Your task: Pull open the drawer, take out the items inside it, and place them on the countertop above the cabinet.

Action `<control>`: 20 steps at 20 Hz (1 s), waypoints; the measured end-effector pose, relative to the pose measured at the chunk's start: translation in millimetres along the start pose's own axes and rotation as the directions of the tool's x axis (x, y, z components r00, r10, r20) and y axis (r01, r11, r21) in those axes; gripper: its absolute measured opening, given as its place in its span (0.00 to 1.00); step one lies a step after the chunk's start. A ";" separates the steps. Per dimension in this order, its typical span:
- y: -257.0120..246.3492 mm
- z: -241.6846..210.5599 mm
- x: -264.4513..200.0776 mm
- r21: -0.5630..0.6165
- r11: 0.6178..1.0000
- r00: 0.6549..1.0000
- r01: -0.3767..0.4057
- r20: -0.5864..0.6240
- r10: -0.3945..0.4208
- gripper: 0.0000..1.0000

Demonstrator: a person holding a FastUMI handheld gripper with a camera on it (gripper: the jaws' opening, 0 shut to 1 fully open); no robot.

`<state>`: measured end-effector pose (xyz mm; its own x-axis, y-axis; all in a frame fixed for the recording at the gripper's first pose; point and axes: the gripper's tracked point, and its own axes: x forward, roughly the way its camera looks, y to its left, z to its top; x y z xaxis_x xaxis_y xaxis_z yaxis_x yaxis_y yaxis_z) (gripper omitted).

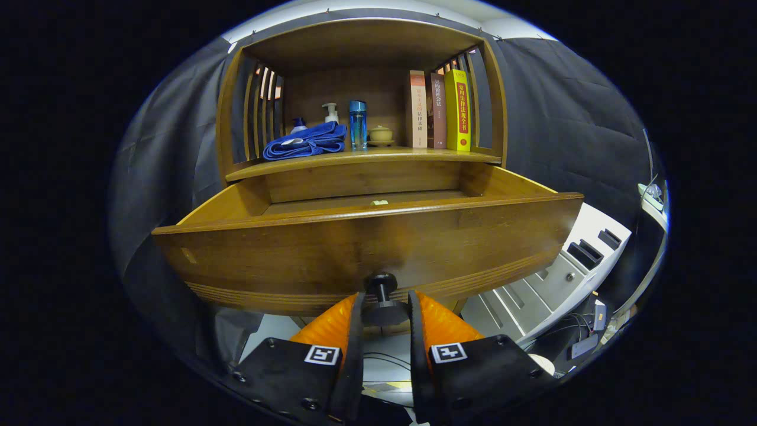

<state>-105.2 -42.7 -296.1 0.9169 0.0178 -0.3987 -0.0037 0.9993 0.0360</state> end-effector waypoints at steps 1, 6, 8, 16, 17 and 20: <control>-0.3 -1.2 -2.3 0.000 1.000 1.000 0.000 -0.003 0.000 0.43; -2.3 -6.8 -12.7 0.005 1.000 0.999 0.000 -0.034 0.000 0.43; -3.0 -10.1 -16.8 0.005 1.000 0.999 0.001 -0.047 -0.001 0.43; -11.6 -3.2 -22.0 0.024 0.999 0.999 0.042 -0.032 -0.041 0.56; -10.5 -0.3 -22.4 0.025 0.999 0.999 0.048 -0.026 -0.047 0.57; -8.8 10.9 -26.0 0.014 0.999 0.999 0.052 -0.007 -0.052 0.62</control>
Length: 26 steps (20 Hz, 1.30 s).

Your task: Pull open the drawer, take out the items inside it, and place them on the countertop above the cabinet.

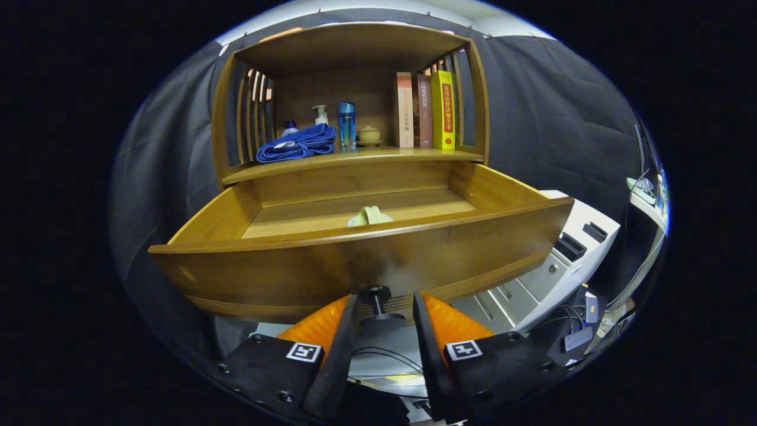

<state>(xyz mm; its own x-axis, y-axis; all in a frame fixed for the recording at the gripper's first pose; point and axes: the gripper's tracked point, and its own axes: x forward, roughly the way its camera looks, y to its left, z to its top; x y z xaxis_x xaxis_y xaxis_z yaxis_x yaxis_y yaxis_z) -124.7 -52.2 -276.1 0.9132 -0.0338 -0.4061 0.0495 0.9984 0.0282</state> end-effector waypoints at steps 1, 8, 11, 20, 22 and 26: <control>-0.9 7.0 -1.4 -0.007 1.000 1.000 0.002 0.011 -0.002 0.64; 8.3 75.1 -18.8 -0.012 0.999 0.993 -0.047 0.104 0.048 0.90; 10.2 105.0 -14.9 -0.004 0.998 0.990 -0.059 0.131 0.059 0.94; 21.9 134.0 68.5 -0.025 0.995 0.995 -0.098 0.025 0.099 0.95; 21.7 128.8 89.6 -0.049 0.994 0.995 -0.101 -0.023 0.100 0.95; 24.2 107.8 124.1 -0.068 0.990 0.983 -0.122 -0.144 0.111 0.95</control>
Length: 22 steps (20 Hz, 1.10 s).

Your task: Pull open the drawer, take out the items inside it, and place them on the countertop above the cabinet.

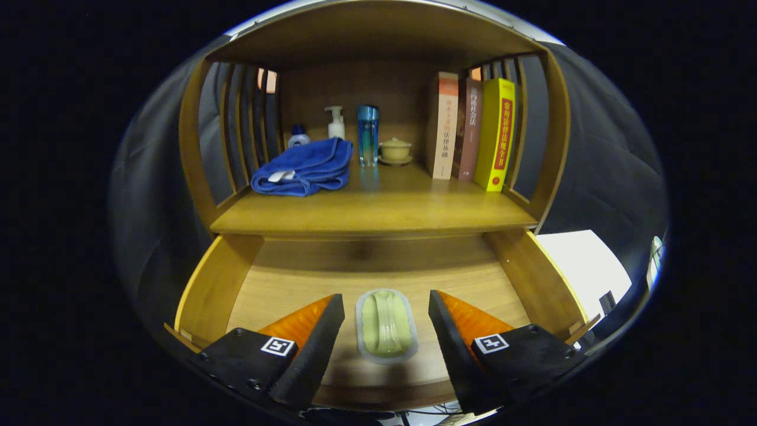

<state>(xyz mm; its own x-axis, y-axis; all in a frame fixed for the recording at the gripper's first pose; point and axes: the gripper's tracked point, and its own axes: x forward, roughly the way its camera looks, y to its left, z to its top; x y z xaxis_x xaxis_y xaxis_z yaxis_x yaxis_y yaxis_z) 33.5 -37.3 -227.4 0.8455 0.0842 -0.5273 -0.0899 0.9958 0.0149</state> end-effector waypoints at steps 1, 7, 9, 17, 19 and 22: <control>-1.1 -6.1 6.4 0.001 1.000 0.999 -0.001 -0.032 0.001 0.95; 0.9 -50.4 33.0 0.089 0.996 0.973 -0.019 -0.226 0.039 0.85; -0.9 -61.1 38.7 0.078 0.997 0.962 -0.013 -0.272 0.034 0.78; -7.4 -56.7 29.8 0.091 0.996 0.961 0.006 -0.276 0.019 0.27; -7.6 -42.1 20.2 0.083 0.997 0.968 0.001 -0.250 0.020 0.27; -7.0 -14.2 5.6 0.089 0.996 0.978 -0.007 -0.206 0.025 0.27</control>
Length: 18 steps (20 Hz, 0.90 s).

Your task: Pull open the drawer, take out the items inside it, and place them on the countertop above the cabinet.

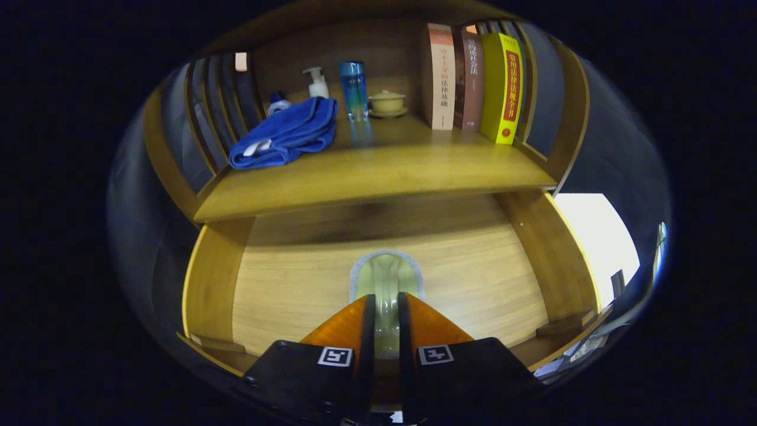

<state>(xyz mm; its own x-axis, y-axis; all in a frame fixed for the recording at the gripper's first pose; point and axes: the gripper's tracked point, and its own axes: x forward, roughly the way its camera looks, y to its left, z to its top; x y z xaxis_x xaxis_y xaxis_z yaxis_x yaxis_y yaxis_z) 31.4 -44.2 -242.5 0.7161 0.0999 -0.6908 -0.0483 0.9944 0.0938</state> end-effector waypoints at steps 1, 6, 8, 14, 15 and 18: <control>0.7 8.5 -7.3 -0.004 1.000 1.000 -0.004 0.012 0.004 0.27; 1.9 41.2 -33.5 -0.001 1.000 0.999 -0.017 0.048 0.017 0.27; 1.8 52.8 -39.2 0.006 1.000 0.998 -0.020 0.056 0.020 0.27; 1.1 94.7 -44.7 0.011 1.000 0.997 -0.014 0.081 0.013 0.27; 1.4 102.7 -43.7 0.010 1.000 0.996 -0.014 0.086 0.013 0.27; 3.4 125.4 -36.2 0.001 1.000 0.995 -0.009 0.098 0.008 0.27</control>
<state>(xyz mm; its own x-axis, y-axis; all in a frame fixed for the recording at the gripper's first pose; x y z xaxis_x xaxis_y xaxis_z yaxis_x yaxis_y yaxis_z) 92.7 -48.7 -127.3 0.7804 0.1045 -0.6165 -0.0538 0.9935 0.1002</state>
